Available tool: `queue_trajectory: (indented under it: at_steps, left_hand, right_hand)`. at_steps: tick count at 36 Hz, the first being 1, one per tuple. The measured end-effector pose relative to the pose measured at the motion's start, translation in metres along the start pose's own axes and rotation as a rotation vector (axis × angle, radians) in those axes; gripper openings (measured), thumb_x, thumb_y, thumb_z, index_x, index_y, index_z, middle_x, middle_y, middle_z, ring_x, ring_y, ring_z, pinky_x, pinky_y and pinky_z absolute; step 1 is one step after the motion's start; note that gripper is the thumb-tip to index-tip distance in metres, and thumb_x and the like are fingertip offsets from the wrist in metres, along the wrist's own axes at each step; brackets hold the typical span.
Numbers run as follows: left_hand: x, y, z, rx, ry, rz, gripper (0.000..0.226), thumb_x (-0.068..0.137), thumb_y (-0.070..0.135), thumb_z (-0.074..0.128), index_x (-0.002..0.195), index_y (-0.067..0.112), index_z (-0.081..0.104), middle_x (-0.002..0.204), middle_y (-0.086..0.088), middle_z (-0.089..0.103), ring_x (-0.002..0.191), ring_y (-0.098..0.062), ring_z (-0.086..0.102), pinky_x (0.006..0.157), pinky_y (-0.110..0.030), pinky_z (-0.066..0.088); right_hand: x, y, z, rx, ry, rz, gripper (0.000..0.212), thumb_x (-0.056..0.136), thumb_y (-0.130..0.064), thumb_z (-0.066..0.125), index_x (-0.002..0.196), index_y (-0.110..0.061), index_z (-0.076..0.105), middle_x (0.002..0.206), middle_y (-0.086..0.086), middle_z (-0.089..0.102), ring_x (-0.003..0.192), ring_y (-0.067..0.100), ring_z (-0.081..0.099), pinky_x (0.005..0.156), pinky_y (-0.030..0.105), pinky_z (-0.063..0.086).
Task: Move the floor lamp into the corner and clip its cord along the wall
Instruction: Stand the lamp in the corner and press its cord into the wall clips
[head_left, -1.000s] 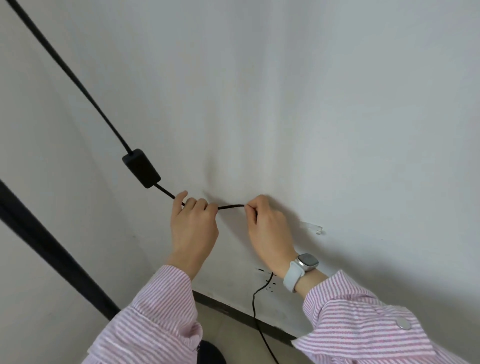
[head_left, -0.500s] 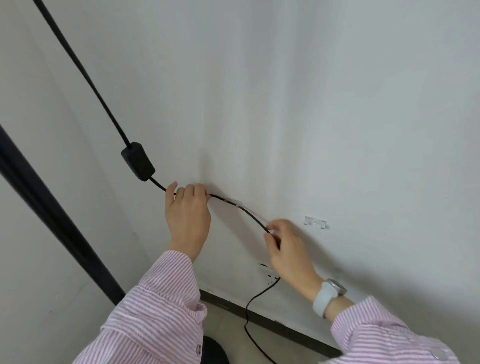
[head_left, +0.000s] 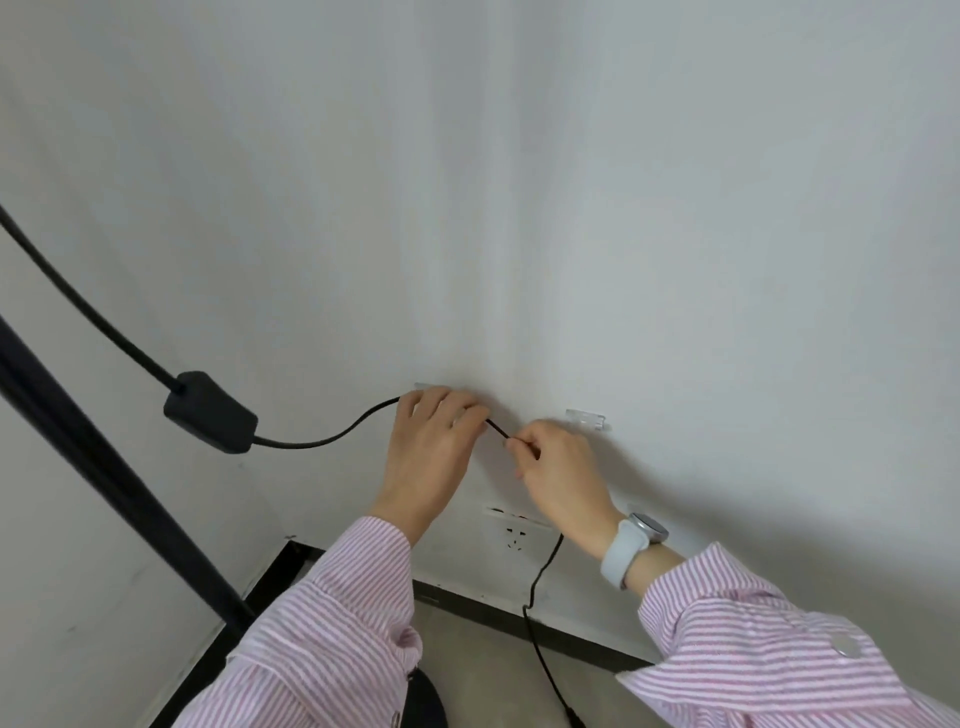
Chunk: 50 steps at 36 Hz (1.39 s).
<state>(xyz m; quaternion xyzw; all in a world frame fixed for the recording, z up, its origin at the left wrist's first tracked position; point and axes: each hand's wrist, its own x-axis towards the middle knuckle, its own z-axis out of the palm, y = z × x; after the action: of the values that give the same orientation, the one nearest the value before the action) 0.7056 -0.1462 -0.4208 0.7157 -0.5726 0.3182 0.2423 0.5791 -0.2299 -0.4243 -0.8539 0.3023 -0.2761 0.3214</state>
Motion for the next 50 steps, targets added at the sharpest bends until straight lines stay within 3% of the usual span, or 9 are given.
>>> queue_trajectory:
  at_steps: [5, 10, 15, 19, 22, 26, 33, 36, 50]
  left_hand:
    - [0.005, -0.001, 0.003, 0.027, 0.002, -0.010, 0.015, 0.071, -0.002, 0.073, 0.078, 0.008, 0.065, 0.077, -0.006, 0.067, 0.070, -0.027, 0.061, 0.072, -0.031, 0.034]
    - [0.006, -0.005, 0.001, 0.093, 0.033, -0.072, 0.018, 0.070, -0.002, 0.074, 0.080, 0.010, 0.065, 0.075, -0.004, 0.067, 0.073, -0.029, 0.060, 0.069, -0.031, 0.028]
    - [0.009, -0.004, -0.001, 0.165, 0.074, -0.166, 0.013, 0.073, 0.004, 0.075, 0.077, 0.013, 0.067, 0.075, -0.001, 0.069, 0.078, -0.030, 0.059, 0.071, -0.033, 0.026]
    - [0.009, 0.014, -0.001, 0.088, 0.096, -0.077, 0.021, 0.070, 0.000, 0.074, 0.083, 0.015, 0.068, 0.083, 0.002, 0.070, 0.082, -0.030, 0.061, 0.078, -0.037, 0.030]
    - [0.011, 0.035, 0.000, 0.006, 0.104, 0.028, 0.015, 0.075, 0.008, 0.072, 0.086, 0.017, 0.069, 0.085, 0.003, 0.071, 0.080, -0.027, 0.063, 0.079, -0.038, 0.032]
    - [0.013, 0.056, 0.005, -0.061, 0.097, 0.043, 0.009, 0.078, 0.015, 0.071, 0.087, 0.016, 0.069, 0.082, 0.002, 0.070, 0.079, -0.026, 0.063, 0.077, -0.037, 0.034]
    - [0.019, 0.059, 0.005, -0.014, 0.042, -0.041, 0.010, 0.073, 0.015, 0.075, 0.068, 0.015, 0.067, 0.067, 0.001, 0.064, 0.070, -0.027, 0.060, 0.071, -0.038, 0.034]
    - [0.021, 0.061, 0.005, -0.002, -0.008, -0.095, 0.012, 0.073, 0.015, 0.076, 0.066, 0.013, 0.066, 0.068, -0.002, 0.063, 0.069, -0.028, 0.059, 0.067, -0.040, 0.043]
    - [0.022, 0.072, 0.004, 0.025, 0.000, -0.258, 0.021, 0.072, 0.018, 0.075, 0.060, 0.011, 0.060, 0.062, -0.004, 0.060, 0.062, -0.028, 0.054, 0.067, -0.042, 0.042]
  right_hand:
    - [-0.009, 0.008, -0.011, 0.063, -0.062, 0.065, 0.008, 0.087, -0.025, 0.053, 0.082, -0.022, 0.059, 0.064, -0.007, 0.060, 0.061, 0.013, 0.056, 0.061, 0.028, 0.043]
    - [-0.028, 0.028, -0.035, 0.074, -0.103, 0.132, 0.010, 0.088, -0.023, 0.049, 0.081, -0.030, 0.050, 0.056, -0.009, 0.058, 0.052, 0.017, 0.059, 0.057, 0.030, 0.046]
    - [-0.037, 0.034, -0.059, 0.071, 0.024, 0.107, 0.021, 0.088, -0.017, 0.051, 0.073, -0.031, 0.046, 0.056, -0.005, 0.060, 0.050, 0.010, 0.054, 0.054, 0.027, 0.043]
    - [-0.034, 0.027, -0.070, -0.015, 0.091, 0.031, 0.014, 0.087, -0.013, 0.051, 0.075, -0.020, 0.050, 0.051, -0.002, 0.056, 0.047, 0.013, 0.050, 0.049, 0.030, 0.041]
    - [-0.031, 0.019, -0.075, -0.103, 0.076, -0.014, 0.012, 0.087, -0.012, 0.049, 0.075, -0.015, 0.052, 0.054, 0.005, 0.060, 0.041, 0.019, 0.050, 0.048, 0.038, 0.046]
    - [-0.029, 0.010, -0.077, -0.217, 0.072, -0.086, 0.011, 0.086, -0.012, 0.049, 0.079, -0.012, 0.058, 0.064, 0.009, 0.066, 0.055, 0.028, 0.053, 0.055, 0.040, 0.047]
    - [-0.031, 0.014, -0.081, -0.249, 0.029, -0.040, 0.011, 0.088, -0.021, 0.049, 0.095, -0.015, 0.055, 0.089, 0.006, 0.073, 0.082, 0.031, 0.062, 0.070, 0.040, 0.051]
    - [-0.035, 0.022, -0.088, -0.268, 0.034, -0.019, 0.007, 0.088, -0.021, 0.049, 0.090, -0.017, 0.053, 0.084, 0.004, 0.073, 0.079, 0.029, 0.062, 0.068, 0.039, 0.051]
    - [-0.016, 0.002, -0.110, -0.247, 0.260, -0.086, 0.009, 0.086, -0.015, 0.052, 0.082, -0.010, 0.058, 0.074, 0.007, 0.069, 0.068, 0.028, 0.059, 0.060, 0.040, 0.049]
